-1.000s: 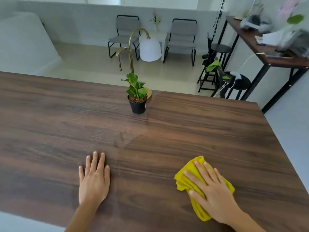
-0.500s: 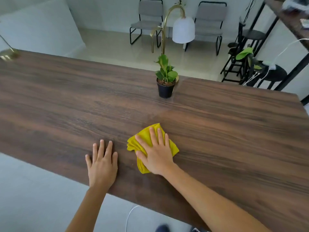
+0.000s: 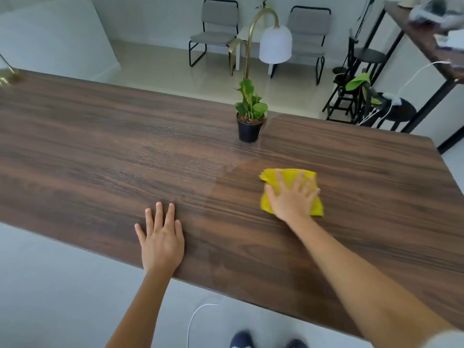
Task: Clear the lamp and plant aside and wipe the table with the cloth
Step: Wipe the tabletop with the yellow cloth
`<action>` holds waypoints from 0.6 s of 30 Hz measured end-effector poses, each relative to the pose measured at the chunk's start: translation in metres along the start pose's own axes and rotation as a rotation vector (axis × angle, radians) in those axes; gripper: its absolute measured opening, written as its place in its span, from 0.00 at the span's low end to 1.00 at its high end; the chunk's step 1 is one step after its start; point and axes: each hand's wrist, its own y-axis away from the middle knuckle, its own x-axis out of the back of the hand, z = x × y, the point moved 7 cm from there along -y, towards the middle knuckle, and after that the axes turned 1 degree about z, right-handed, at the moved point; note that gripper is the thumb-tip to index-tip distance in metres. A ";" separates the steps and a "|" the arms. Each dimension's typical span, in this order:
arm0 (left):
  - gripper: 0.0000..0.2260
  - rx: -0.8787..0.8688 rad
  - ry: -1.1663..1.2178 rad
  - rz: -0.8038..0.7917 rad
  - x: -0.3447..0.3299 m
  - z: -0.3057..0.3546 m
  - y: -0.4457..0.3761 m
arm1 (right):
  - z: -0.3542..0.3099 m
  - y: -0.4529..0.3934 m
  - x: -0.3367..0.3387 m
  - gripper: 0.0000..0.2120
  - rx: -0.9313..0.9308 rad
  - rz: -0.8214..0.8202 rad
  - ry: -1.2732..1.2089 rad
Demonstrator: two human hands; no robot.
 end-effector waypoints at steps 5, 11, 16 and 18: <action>0.22 0.002 0.023 0.020 0.001 -0.009 -0.001 | -0.102 0.125 -0.042 0.29 0.599 0.099 0.004; 0.21 -0.016 0.040 0.035 0.001 -0.010 -0.001 | 0.067 0.196 -0.023 0.32 0.523 0.166 0.054; 0.20 -0.099 0.103 0.111 0.002 0.044 0.037 | 0.262 0.166 0.020 0.35 -0.008 0.188 0.109; 0.21 -0.201 0.102 0.089 -0.008 0.091 0.068 | 0.297 0.132 0.036 0.38 -0.213 0.184 0.083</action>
